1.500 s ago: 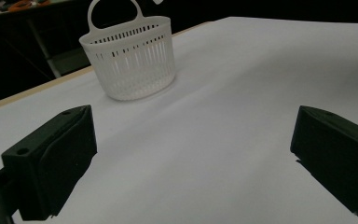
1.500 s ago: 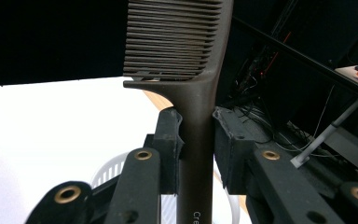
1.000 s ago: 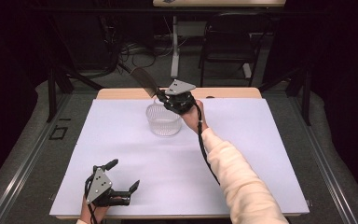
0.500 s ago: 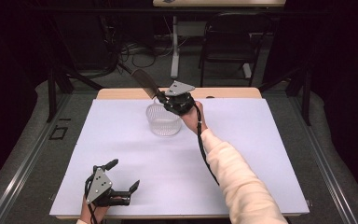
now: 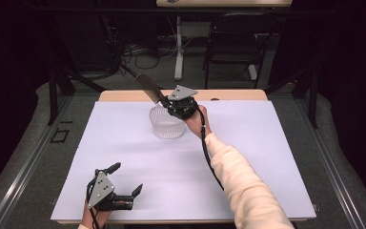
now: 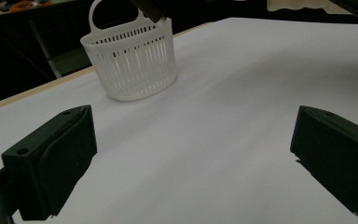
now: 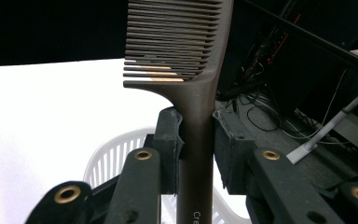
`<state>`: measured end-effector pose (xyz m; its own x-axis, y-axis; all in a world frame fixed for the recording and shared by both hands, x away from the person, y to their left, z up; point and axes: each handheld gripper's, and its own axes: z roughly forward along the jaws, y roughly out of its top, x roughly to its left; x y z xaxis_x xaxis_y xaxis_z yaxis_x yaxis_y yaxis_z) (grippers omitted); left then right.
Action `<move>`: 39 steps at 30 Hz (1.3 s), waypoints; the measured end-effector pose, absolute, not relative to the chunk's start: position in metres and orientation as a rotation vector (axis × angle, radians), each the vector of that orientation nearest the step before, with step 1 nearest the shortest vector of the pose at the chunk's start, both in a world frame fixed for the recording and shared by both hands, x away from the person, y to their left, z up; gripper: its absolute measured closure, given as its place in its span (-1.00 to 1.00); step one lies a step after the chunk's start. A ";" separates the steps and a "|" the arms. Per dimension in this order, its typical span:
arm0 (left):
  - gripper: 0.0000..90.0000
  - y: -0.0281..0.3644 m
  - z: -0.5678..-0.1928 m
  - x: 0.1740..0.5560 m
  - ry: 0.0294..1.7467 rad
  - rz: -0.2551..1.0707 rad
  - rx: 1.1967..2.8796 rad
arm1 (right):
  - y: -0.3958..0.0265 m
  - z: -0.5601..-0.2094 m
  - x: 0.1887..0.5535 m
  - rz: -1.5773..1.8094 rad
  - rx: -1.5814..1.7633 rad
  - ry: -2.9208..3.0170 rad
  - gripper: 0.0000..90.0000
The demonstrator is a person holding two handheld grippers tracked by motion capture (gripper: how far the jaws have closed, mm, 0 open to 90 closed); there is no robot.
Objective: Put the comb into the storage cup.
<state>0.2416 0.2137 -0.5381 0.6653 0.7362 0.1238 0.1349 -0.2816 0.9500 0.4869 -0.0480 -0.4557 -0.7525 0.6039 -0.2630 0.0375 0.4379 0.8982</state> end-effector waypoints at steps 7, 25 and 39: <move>-0.99 0.214 -0.538 0.241 0.693 0.686 1.790 | -0.049 -0.461 0.489 1.298 0.548 2.137 0.60; -0.99 0.214 -0.537 0.241 0.687 0.692 1.784 | -0.046 -0.473 0.492 1.294 0.567 2.162 0.60; -0.99 0.214 -0.537 0.240 0.684 0.688 1.783 | -0.043 -0.480 0.494 1.265 0.560 2.189 0.60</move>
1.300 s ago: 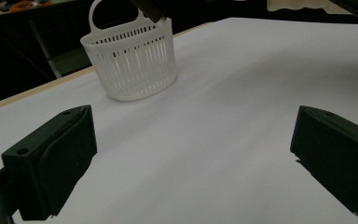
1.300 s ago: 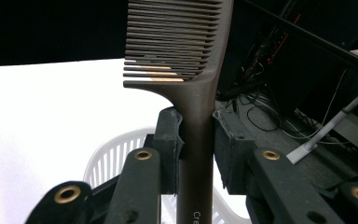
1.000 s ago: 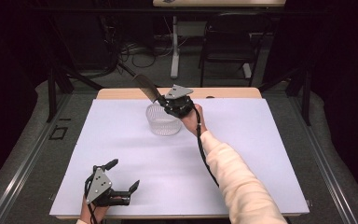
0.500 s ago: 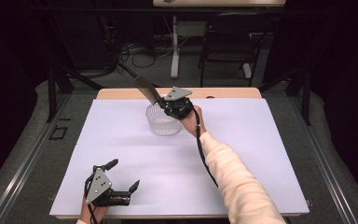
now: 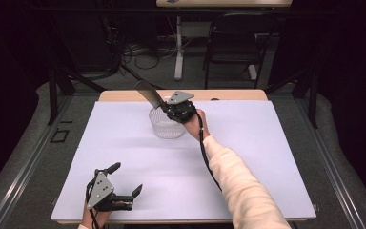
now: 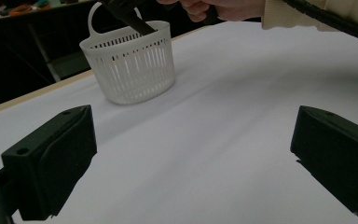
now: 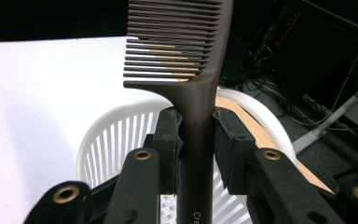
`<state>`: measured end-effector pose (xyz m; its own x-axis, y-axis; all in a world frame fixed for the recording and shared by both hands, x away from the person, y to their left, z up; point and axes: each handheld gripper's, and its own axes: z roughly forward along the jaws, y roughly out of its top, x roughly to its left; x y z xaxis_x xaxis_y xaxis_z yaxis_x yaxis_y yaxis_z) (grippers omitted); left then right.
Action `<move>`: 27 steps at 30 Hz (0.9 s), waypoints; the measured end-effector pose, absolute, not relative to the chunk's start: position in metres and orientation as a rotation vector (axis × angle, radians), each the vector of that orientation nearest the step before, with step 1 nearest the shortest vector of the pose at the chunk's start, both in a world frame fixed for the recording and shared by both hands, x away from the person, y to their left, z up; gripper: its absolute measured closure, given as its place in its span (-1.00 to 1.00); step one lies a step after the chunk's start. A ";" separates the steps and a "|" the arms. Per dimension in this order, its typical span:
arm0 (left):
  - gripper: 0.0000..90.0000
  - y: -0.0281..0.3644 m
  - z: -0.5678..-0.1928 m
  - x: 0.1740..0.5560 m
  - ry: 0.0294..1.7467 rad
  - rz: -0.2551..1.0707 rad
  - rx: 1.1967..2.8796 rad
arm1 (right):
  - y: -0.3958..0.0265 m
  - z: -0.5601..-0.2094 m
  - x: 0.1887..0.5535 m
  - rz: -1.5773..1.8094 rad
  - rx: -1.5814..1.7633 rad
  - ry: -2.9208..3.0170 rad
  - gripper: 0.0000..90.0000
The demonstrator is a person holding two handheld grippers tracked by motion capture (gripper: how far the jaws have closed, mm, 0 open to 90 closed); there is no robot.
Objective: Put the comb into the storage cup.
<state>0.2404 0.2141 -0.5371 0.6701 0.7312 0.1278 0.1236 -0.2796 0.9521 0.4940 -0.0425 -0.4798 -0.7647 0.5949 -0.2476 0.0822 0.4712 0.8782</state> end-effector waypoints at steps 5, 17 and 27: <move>-0.99 0.214 -0.537 0.240 0.683 0.688 1.783 | -0.042 -0.482 0.495 1.247 0.552 2.199 0.59; -0.99 0.214 -0.537 0.240 0.683 0.687 1.781 | -0.040 -0.487 0.495 1.219 0.549 2.219 0.59; -0.99 0.214 -0.537 0.240 0.683 0.688 1.784 | -0.039 -0.488 0.495 1.204 0.540 2.232 0.59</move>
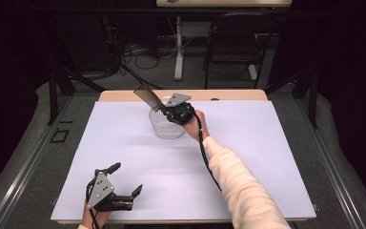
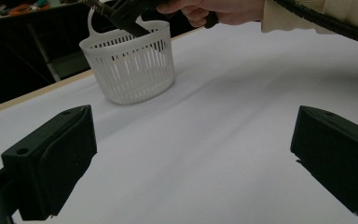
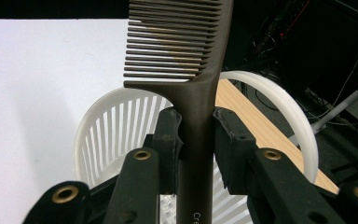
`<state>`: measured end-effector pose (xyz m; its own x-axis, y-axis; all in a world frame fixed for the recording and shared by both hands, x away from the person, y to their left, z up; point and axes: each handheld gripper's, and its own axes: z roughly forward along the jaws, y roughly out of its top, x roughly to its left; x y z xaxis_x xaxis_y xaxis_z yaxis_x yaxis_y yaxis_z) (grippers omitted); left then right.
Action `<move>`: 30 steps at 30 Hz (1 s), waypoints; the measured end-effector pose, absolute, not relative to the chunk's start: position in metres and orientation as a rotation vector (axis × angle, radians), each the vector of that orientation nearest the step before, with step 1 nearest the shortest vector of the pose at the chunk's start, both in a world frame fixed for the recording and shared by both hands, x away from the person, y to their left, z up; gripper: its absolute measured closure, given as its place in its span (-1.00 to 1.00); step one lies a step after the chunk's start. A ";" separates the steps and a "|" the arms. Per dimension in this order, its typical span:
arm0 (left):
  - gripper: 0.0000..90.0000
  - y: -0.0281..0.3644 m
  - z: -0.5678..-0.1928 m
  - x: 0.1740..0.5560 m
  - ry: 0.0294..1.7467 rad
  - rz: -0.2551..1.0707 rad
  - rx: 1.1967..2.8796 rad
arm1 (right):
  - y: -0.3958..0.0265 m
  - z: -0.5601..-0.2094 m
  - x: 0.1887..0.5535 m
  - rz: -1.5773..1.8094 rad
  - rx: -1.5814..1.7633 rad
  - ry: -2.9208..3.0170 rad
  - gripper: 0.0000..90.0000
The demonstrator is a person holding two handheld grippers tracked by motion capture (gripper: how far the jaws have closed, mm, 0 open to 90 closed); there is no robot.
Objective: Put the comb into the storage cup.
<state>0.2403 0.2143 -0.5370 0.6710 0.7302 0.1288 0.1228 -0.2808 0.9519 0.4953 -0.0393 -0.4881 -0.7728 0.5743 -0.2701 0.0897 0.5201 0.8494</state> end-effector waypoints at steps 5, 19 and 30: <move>-0.99 0.214 -0.537 0.240 0.684 0.688 1.785 | -0.038 -0.490 0.495 1.184 0.540 2.241 0.59; -0.99 0.214 -0.537 0.240 0.683 0.688 1.786 | -0.049 -0.484 0.484 1.198 0.551 2.252 0.15; -0.99 0.213 -0.537 0.240 0.679 0.689 1.788 | -0.069 -0.463 0.476 1.255 0.645 2.239 -0.25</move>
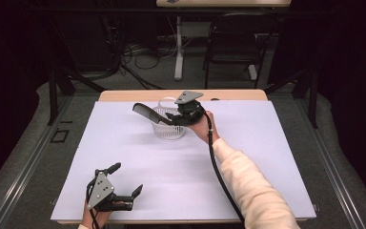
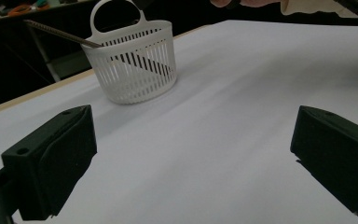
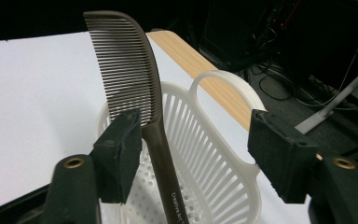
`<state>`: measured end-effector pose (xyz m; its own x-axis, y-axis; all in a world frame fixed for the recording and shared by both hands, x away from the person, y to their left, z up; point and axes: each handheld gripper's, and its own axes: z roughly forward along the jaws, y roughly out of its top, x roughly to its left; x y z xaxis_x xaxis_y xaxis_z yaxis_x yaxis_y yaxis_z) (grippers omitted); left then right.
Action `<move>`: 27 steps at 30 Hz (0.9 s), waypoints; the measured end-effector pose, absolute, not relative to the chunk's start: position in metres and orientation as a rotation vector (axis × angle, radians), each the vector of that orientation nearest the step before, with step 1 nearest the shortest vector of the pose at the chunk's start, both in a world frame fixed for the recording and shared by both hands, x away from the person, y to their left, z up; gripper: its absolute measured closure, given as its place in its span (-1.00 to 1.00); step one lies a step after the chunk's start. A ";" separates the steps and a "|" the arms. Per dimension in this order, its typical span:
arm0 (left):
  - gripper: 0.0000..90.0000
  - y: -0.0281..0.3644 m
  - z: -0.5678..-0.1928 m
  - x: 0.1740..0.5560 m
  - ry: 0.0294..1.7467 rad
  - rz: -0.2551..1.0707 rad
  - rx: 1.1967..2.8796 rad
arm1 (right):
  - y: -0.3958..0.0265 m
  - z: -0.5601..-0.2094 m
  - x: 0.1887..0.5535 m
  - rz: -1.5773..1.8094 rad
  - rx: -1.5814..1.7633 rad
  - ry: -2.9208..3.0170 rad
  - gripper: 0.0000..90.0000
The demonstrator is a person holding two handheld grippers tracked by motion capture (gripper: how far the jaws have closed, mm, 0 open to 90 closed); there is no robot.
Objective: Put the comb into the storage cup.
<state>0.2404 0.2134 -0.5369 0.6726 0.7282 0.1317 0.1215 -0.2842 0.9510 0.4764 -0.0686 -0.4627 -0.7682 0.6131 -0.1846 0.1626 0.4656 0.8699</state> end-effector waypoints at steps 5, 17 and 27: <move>-0.99 0.212 -0.537 0.242 0.674 0.687 1.792 | -0.076 -0.456 0.470 1.272 0.671 2.256 -0.39; -0.99 0.210 -0.537 0.243 0.667 0.690 1.798 | -0.091 -0.447 0.456 1.261 0.689 2.314 -0.61; -0.99 0.210 -0.538 0.243 0.670 0.685 1.793 | -0.102 -0.443 0.446 1.250 0.679 2.349 -0.68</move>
